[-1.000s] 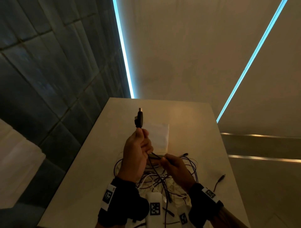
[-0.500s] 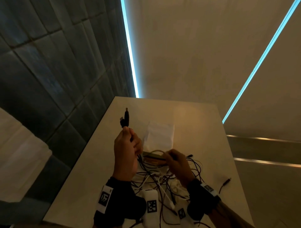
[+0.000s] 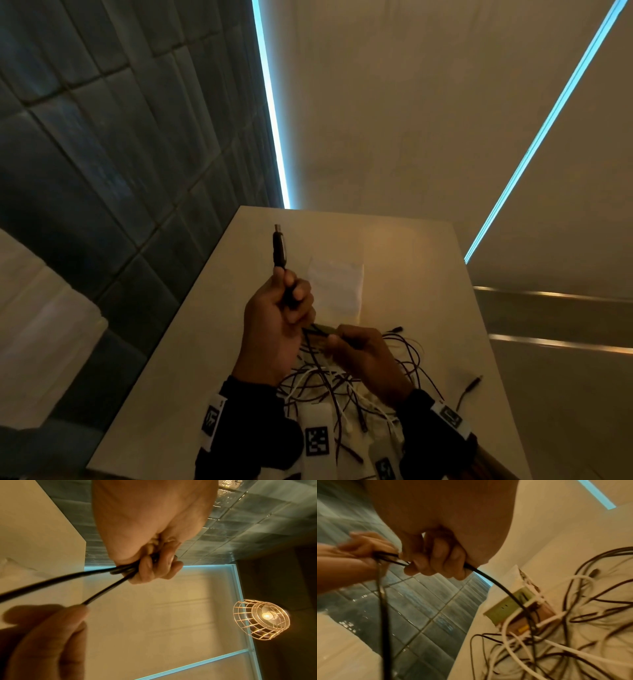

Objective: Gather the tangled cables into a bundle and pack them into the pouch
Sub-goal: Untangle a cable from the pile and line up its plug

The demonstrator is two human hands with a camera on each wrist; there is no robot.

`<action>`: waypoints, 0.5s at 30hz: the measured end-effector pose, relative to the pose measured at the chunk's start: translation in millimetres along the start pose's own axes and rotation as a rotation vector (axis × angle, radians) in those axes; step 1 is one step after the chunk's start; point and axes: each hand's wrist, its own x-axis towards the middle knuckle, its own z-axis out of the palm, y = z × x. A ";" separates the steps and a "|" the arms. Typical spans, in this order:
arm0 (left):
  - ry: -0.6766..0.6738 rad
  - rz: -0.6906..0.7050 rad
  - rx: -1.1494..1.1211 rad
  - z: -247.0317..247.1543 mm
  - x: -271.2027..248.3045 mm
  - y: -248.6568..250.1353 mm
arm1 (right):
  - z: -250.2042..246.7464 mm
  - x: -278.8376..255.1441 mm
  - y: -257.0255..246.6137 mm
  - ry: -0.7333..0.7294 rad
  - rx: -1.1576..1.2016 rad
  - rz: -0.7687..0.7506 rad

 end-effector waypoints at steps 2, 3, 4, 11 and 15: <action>-0.022 0.016 0.010 -0.9 0.4 -0.9 | -4.3 -3.5 13.8 0.017 -0.039 0.028; -0.028 0.025 0.025 -0.8 -0.2 -1.9 | -6.4 -4.4 20.9 0.027 -0.054 0.035; -0.030 0.033 0.041 -0.5 -0.8 -2.7 | -8.4 -4.9 27.6 0.041 -0.070 0.039; 0.019 0.085 0.137 -1.4 -3.2 2.1 | -13.2 -0.9 75.4 0.058 -0.227 0.079; 0.028 0.117 0.146 -1.3 -6.1 9.5 | -11.7 -0.2 88.0 0.057 -0.227 0.095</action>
